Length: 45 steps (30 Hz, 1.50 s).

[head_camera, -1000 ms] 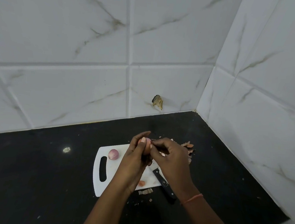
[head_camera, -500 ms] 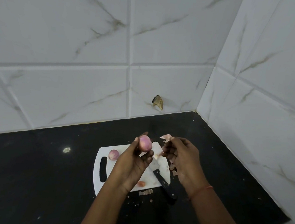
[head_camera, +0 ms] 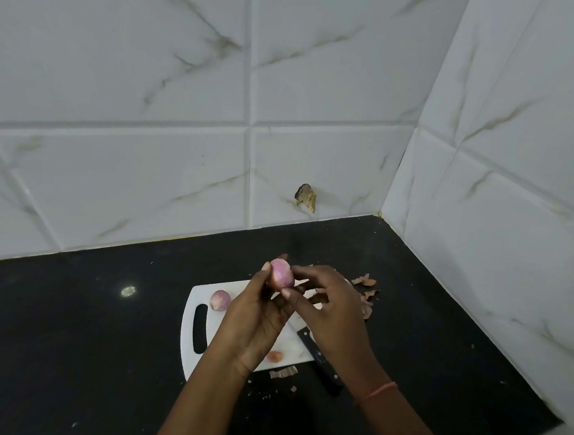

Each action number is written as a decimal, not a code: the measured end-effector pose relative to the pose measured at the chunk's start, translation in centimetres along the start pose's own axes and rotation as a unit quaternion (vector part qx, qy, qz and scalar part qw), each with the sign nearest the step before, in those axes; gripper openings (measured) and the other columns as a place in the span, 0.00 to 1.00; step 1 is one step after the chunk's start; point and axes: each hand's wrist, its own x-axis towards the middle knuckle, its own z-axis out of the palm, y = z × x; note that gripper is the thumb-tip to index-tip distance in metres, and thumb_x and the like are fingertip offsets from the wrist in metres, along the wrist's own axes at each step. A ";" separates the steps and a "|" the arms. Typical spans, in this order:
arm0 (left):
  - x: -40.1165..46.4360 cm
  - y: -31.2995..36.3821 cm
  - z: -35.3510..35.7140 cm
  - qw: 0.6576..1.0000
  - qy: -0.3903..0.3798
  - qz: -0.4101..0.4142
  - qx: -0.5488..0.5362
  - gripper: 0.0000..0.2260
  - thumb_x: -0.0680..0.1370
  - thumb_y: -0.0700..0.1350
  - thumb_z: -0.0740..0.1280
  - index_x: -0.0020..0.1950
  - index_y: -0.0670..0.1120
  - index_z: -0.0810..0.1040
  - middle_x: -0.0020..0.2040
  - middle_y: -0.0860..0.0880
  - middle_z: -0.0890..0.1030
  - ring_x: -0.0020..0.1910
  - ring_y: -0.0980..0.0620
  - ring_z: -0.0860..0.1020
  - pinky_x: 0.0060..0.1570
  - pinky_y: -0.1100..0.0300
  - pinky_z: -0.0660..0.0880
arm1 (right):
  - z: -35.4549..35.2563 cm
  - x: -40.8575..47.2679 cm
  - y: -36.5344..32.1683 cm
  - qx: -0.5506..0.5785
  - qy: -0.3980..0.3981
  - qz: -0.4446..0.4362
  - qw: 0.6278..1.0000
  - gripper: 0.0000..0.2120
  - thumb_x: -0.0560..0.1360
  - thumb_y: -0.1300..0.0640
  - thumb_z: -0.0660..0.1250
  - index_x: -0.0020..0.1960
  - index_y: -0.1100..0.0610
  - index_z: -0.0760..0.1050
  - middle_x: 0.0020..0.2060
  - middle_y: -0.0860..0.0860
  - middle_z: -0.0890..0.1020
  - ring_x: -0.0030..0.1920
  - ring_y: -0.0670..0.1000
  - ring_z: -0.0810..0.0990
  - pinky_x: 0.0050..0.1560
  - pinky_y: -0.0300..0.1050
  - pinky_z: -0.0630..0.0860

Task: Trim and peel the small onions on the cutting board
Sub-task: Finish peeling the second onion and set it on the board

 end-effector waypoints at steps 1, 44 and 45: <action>-0.1 0.0 0.0 1.000 0.002 0.006 0.010 0.15 0.84 0.46 0.59 0.63 0.39 0.78 0.52 0.40 0.85 0.50 0.45 0.86 0.49 0.56 0.83 | 0.1 0.0 0.1 -0.014 0.024 -0.020 0.999 0.10 0.72 0.56 0.75 0.53 0.52 0.81 0.47 0.41 0.82 0.49 0.43 0.80 0.47 0.35 0.76; -1.1 0.7 0.0 0.997 0.031 0.025 0.061 0.16 0.81 0.48 0.63 0.61 0.37 0.79 0.56 0.37 0.84 0.54 0.42 0.85 0.50 0.55 0.83 | 0.0 1.2 0.2 -0.058 0.008 0.003 0.998 0.02 0.78 0.57 0.64 0.49 0.51 0.74 0.40 0.42 0.79 0.44 0.43 0.79 0.45 0.44 0.78; -1.1 0.8 0.1 0.998 0.023 0.021 0.053 0.17 0.82 0.48 0.62 0.62 0.37 0.78 0.58 0.36 0.83 0.55 0.41 0.84 0.53 0.54 0.82 | 0.1 1.3 0.4 -0.050 0.024 0.015 0.998 0.03 0.80 0.56 0.62 0.49 0.51 0.74 0.40 0.42 0.79 0.43 0.43 0.79 0.45 0.45 0.78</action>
